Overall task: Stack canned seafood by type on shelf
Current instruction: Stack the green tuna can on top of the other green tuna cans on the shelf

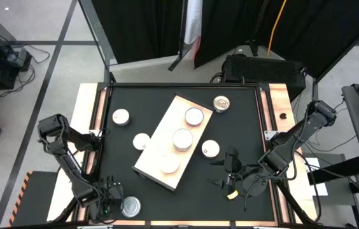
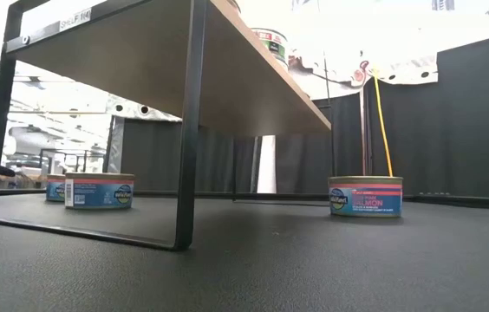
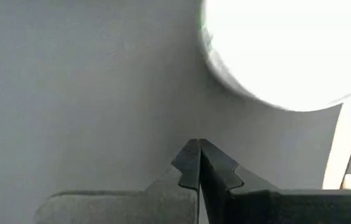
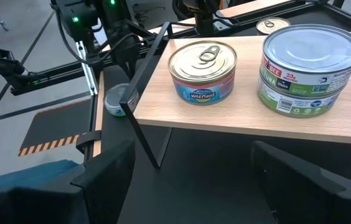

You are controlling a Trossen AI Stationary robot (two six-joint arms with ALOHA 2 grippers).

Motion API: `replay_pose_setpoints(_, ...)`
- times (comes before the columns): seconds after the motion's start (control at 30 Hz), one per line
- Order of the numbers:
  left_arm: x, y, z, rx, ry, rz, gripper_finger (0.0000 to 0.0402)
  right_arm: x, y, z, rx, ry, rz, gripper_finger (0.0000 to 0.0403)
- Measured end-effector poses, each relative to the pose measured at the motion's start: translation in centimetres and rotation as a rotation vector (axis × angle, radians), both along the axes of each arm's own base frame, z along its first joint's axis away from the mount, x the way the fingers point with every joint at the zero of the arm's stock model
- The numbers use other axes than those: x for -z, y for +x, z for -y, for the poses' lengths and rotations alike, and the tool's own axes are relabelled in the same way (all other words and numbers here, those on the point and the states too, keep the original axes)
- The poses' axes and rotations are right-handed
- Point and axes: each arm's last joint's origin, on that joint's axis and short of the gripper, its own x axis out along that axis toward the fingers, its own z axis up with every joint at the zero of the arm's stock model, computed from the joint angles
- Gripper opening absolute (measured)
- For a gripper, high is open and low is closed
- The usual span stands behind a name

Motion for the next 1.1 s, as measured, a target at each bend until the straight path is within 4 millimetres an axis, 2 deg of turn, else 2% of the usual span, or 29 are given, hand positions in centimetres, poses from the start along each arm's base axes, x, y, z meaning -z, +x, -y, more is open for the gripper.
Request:
replay_pose_setpoints(0.13,-0.3,0.1,0.2,0.0,-0.01,0.005,0.0004,0.0,0.0,0.0,-0.001,0.0,0.0,0.0313)
replay_pose_setpoints(0.23,-1.8,0.4,0.8,-0.003,-0.027,0.033,0.0004,0.0,0.0,0.0,-0.001,0.001,-0.001,0.0313)
replay_pose_setpoints(0.37,-4.1,1.2,2.0,0.035,-0.043,0.154,0.0004,0.0,0.0,0.0,-0.001,0.001,-0.001,0.0313)
replay_pose_setpoints(0.5,-4.7,1.7,2.9,0.06,-0.094,0.231,0.0004,0.0,0.0,0.0,-0.002,0.001,-0.001,0.0313)
replay_pose_setpoints(0.73,-3.4,2.8,5.8,0.151,-0.257,0.336,0.0004,0.0,0.0,-0.1,-0.017,0.009,-0.009,0.0313)
replay_pose_setpoints(0.97,-0.3,3.0,6.3,0.148,-0.199,0.248,0.0004,0.0,0.0,-0.1,-0.023,0.0,-0.01,0.0313)
replay_pose_setpoints(1.1,1.0,3.2,6.0,0.144,-0.137,0.196,0.0004,0.0,0.0,-0.1,-0.023,0.0,-0.01,0.0313)
